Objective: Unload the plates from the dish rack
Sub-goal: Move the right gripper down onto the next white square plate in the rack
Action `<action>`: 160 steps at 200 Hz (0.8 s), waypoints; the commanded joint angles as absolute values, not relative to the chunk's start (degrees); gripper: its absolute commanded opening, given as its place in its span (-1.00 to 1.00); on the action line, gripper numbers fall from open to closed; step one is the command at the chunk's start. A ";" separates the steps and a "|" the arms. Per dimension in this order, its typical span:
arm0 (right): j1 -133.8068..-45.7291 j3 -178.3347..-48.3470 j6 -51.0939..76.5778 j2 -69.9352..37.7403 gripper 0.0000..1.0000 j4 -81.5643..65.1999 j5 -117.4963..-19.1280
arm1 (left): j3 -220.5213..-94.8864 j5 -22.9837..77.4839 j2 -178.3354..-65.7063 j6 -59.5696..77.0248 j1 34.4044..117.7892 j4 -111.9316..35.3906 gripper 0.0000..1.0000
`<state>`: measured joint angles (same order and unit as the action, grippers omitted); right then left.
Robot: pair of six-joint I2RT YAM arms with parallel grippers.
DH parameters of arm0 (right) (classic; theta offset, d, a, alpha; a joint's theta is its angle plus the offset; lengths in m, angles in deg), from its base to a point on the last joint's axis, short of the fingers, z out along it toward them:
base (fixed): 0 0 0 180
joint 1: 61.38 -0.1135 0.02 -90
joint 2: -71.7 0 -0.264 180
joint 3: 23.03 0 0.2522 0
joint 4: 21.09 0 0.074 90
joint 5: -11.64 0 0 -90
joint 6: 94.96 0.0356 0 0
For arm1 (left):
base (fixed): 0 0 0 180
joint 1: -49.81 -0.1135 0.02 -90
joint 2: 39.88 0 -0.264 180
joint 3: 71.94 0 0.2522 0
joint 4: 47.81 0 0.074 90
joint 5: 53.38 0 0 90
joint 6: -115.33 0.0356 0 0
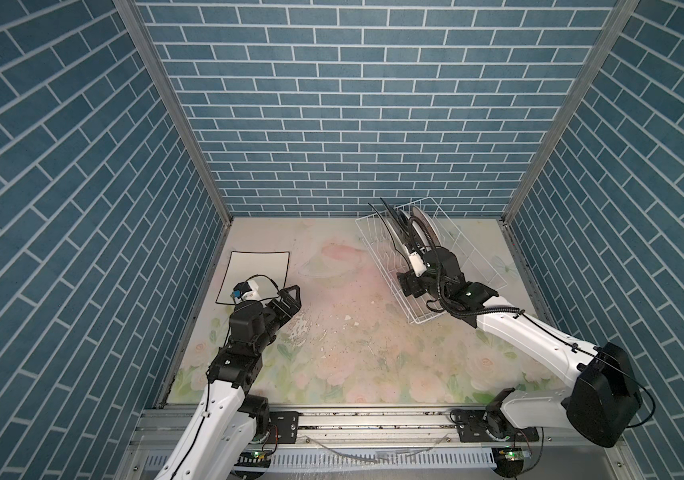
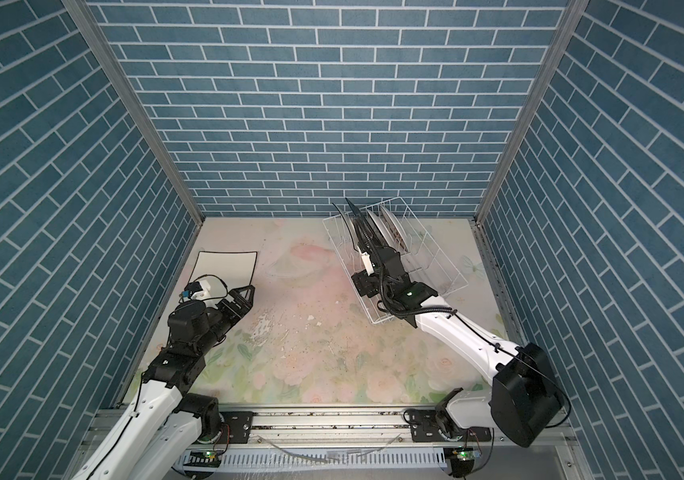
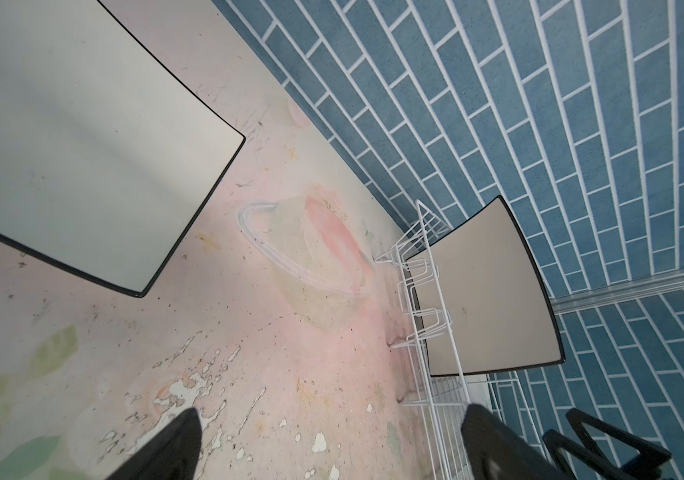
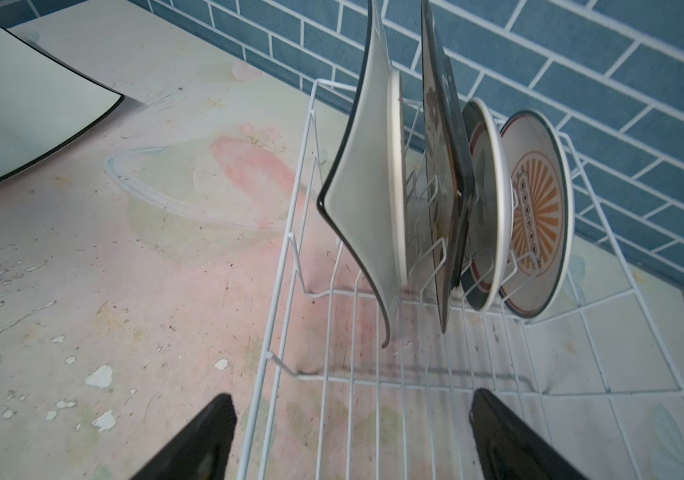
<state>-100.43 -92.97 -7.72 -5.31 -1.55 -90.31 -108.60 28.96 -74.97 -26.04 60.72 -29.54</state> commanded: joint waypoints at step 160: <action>-96.10 -88.05 -20.23 -15.27 0.34 -26.40 -90.40 | -108.04 24.51 -79.02 -25.43 61.85 -33.61 0.97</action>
